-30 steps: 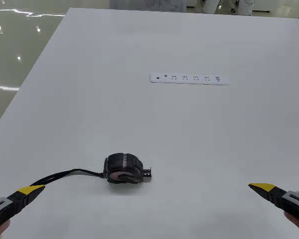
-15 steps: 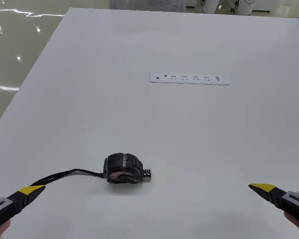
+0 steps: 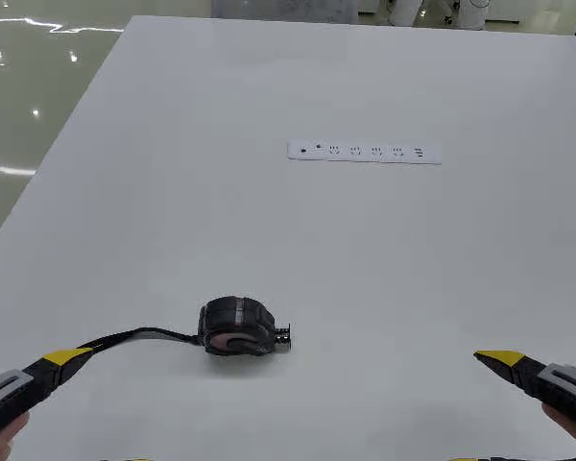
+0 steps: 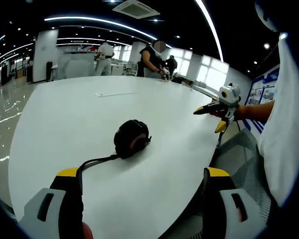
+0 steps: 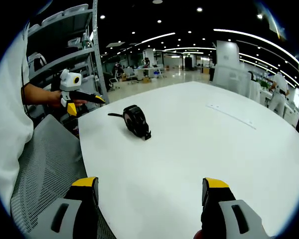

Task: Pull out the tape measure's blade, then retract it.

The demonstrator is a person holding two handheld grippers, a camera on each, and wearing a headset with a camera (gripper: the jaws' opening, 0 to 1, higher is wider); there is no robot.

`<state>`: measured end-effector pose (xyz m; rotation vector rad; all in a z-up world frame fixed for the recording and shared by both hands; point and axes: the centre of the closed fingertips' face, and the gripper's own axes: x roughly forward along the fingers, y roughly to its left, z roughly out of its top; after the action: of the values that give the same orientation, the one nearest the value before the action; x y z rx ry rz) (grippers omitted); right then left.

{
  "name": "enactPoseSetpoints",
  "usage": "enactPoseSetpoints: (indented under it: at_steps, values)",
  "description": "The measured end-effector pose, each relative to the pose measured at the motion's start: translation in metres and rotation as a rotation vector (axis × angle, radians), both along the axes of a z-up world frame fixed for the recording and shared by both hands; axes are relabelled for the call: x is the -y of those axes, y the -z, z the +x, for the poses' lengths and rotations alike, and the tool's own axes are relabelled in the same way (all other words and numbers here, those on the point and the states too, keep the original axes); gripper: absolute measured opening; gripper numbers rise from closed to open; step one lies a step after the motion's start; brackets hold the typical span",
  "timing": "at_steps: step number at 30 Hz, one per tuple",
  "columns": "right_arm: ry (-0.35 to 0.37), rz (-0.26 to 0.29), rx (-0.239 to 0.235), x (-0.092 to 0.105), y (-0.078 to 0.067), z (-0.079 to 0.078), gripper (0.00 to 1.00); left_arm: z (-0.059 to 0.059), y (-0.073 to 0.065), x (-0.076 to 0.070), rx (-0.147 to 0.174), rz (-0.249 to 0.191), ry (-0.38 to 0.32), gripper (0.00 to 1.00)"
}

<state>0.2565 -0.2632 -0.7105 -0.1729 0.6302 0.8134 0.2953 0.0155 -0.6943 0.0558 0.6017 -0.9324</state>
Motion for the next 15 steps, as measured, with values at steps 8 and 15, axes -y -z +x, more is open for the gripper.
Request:
enactPoseSetpoints:
  at_steps: [8, 15]
  values:
    - [-0.035, -0.004, -0.004, -0.006, 0.003, 0.010, 0.84, 0.009, -0.001, 0.012, 0.008, -0.005, 0.043, 0.98]
    - [-0.077, -0.005, -0.006, -0.014, 0.005, 0.024, 0.83, 0.019, 0.001, 0.024, 0.013, 0.005, 0.095, 0.97]
